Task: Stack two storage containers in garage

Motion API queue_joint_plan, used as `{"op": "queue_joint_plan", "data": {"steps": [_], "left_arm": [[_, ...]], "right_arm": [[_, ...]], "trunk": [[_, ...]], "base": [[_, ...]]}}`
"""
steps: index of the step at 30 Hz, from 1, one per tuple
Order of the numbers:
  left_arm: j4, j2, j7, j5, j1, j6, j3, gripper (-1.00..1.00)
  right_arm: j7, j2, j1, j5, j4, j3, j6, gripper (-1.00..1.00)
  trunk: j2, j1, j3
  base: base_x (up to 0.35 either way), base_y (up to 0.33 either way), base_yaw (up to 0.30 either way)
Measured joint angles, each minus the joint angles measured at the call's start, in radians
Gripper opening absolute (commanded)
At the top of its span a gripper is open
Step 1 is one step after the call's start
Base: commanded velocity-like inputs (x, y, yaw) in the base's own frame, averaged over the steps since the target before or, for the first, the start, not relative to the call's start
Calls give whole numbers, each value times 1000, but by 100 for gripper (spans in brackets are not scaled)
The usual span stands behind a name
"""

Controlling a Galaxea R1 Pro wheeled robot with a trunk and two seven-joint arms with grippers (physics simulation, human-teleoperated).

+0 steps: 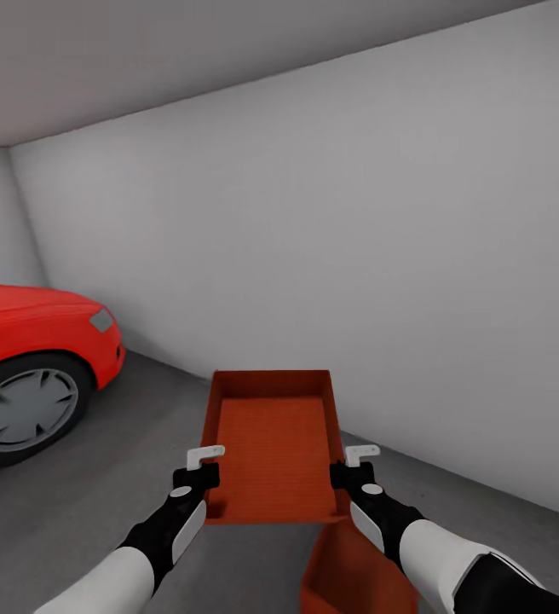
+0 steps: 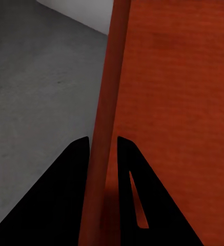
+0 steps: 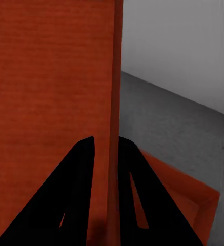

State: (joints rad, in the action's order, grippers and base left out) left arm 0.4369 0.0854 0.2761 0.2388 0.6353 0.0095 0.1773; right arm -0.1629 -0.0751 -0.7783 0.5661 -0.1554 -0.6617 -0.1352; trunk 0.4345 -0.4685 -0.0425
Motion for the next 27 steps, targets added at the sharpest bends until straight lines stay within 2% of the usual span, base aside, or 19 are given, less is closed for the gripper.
{"op": "queue_joint_plan", "data": {"steps": [5, 24, 27], "left_arm": [[0, -1, -1, 0, 0, -2, -1, -100], [1, 0, -1, -2, 0, 0, -1, -100], [2, 0, -1, -2, 0, 0, -2, -100]], "right_arm": [[-2, -1, 0, -4, -1, 2, -1, -100], [-2, 0, 0, -3, -2, 1, 0, -100], [-2, 0, 0, -3, -3, 1, 0, -100]], "trunk": [[0, 0, 0], [0, 0, 0], [0, 0, 0]], "base": [[106, 84, -286], [4, 3, -286], [0, 0, -141]]}}
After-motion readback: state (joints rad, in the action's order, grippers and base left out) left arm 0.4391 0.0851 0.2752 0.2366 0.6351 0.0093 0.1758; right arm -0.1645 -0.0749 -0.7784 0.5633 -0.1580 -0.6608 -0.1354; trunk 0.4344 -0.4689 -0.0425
